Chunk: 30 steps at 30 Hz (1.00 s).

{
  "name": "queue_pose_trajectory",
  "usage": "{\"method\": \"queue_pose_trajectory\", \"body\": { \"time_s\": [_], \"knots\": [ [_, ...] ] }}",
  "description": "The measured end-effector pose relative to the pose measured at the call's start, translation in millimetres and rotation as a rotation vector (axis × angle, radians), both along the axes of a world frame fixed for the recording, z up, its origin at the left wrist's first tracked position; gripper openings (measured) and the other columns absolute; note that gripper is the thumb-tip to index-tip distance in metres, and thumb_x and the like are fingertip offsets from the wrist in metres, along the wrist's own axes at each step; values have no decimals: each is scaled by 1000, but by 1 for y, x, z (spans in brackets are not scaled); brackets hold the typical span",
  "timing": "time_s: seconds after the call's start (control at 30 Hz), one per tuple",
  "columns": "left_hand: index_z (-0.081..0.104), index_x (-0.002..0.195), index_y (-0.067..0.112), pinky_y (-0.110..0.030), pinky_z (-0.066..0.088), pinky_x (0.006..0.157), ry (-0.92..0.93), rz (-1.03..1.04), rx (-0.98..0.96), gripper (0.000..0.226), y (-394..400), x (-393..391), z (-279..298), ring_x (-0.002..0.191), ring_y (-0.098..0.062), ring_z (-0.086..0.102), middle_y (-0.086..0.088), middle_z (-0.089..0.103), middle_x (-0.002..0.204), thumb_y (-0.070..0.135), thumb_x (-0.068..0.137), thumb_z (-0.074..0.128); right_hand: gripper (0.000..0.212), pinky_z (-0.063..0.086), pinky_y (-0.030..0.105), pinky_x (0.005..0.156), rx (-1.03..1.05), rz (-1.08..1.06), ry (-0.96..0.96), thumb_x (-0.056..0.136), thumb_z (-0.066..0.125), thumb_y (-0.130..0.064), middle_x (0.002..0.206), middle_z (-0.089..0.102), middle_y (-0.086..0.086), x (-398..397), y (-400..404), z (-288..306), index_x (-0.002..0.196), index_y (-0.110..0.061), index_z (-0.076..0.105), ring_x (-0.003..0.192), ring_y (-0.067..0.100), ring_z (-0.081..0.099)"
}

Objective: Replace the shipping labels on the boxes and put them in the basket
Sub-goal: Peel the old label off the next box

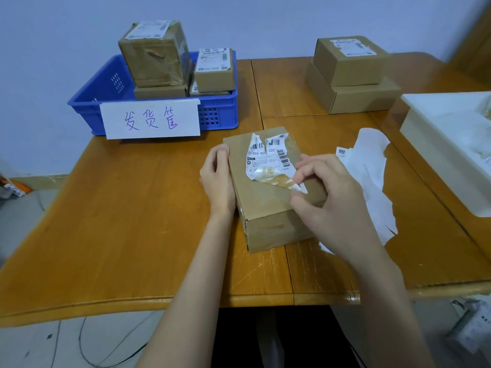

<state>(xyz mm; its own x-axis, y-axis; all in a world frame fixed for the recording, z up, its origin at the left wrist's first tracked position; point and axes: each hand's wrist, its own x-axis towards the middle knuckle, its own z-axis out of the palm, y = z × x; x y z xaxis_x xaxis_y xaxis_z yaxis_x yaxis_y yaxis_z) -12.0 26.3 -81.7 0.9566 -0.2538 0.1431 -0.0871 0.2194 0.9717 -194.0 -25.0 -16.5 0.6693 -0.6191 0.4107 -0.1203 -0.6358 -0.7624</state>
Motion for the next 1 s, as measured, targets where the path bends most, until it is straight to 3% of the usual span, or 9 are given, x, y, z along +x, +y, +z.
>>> {"method": "queue_pose_trajectory", "body": {
  "time_s": [0.17,0.3,0.37,0.6,0.67,0.77,0.9,1.0],
  "knots": [
    [69,96,5,-23,41,73,-4,3,3,25,1,0,0,79,-4,51,5,62,86,21,100,51,14,33,2,93,-21,-22,-2,84,67,0,110,62,-7,0,-1,1,80,-13,61,119,1,53],
    [65,93,0,-22,39,70,-8,-4,-1,28,0,0,0,74,-3,48,9,57,78,22,101,50,12,31,-1,91,-19,-47,30,84,67,-3,126,57,-13,0,0,2,79,-13,63,112,-9,50],
    [65,89,7,-21,39,69,-6,-14,1,24,1,0,0,74,-4,48,8,57,78,22,101,50,13,30,-1,92,-13,-78,32,84,66,-3,132,55,-12,2,0,2,78,-14,64,116,-8,49],
    [62,82,19,-21,38,68,19,-18,4,23,2,-4,6,71,-3,48,11,57,75,21,101,50,6,35,-1,84,-69,-245,-37,86,68,-9,120,61,-4,16,3,-8,83,-14,70,101,-6,49],
    [64,86,15,-22,39,69,10,-17,12,23,3,-4,5,74,-4,49,8,59,79,21,102,50,7,36,0,87,17,-186,-59,86,70,-11,121,60,-4,13,-2,-6,90,-16,72,102,-8,51],
    [66,90,11,-23,40,71,4,-15,23,23,4,-2,3,76,-5,50,7,61,81,24,101,51,25,39,3,92,217,-15,-80,84,71,-7,129,54,-3,1,-8,0,107,-16,69,114,-13,49],
    [63,90,-1,-24,37,69,2,-4,30,30,4,-2,4,70,-2,46,15,54,71,24,101,51,26,42,18,102,240,86,-8,84,71,-9,138,47,-11,-7,-8,0,104,-25,70,125,-10,43],
    [59,74,10,-22,35,63,13,-17,36,32,4,-6,8,64,-3,42,16,51,64,23,102,51,27,47,28,102,280,104,3,82,72,-8,138,47,-14,-11,-11,-1,100,-28,71,125,-6,44]
  ]
}}
